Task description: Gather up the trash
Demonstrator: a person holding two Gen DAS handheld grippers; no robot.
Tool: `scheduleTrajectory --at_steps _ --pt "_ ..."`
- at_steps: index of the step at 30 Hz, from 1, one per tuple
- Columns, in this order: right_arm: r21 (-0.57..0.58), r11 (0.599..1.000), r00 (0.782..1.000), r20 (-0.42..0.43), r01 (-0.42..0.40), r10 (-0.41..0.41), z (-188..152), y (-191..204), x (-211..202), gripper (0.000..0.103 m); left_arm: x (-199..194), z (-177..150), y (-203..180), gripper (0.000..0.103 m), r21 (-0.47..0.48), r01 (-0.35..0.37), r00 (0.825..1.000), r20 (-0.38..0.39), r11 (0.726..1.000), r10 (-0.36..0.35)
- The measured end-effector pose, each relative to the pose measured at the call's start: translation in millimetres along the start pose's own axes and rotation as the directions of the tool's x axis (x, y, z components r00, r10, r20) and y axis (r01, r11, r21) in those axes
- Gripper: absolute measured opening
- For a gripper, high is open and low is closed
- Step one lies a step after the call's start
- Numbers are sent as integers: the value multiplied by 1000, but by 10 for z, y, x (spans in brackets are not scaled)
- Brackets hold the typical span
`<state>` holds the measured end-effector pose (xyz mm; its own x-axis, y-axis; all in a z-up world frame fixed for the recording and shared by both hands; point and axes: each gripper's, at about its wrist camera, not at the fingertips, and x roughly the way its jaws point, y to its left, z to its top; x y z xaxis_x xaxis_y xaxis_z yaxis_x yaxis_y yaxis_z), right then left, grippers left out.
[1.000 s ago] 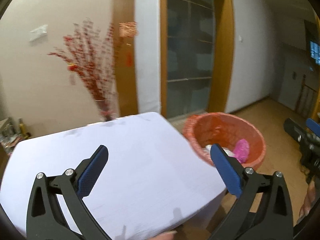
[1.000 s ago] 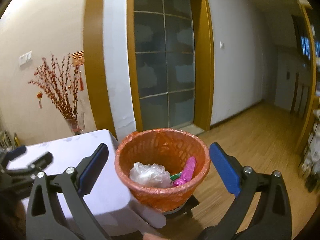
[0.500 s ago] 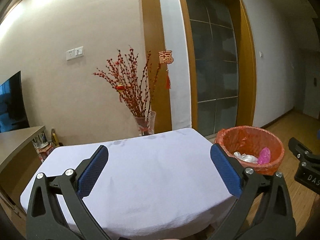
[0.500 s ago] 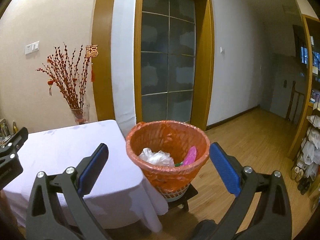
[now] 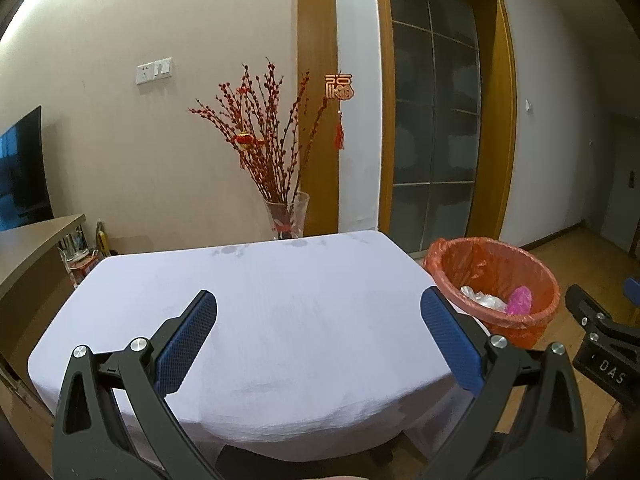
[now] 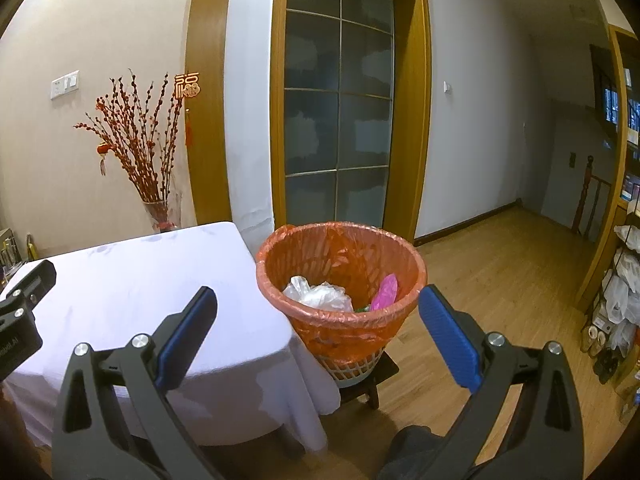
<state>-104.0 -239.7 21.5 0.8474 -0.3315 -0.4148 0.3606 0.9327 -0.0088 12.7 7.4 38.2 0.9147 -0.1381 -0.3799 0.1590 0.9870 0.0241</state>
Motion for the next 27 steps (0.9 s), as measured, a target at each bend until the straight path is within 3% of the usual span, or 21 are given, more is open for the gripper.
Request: scheduleTrajectory --at_steps 27 --pt "12 1000 999 -35 -26 26 -63 45 47 98 -66 -17 -20 101 -34 -81 997 12 996 82"
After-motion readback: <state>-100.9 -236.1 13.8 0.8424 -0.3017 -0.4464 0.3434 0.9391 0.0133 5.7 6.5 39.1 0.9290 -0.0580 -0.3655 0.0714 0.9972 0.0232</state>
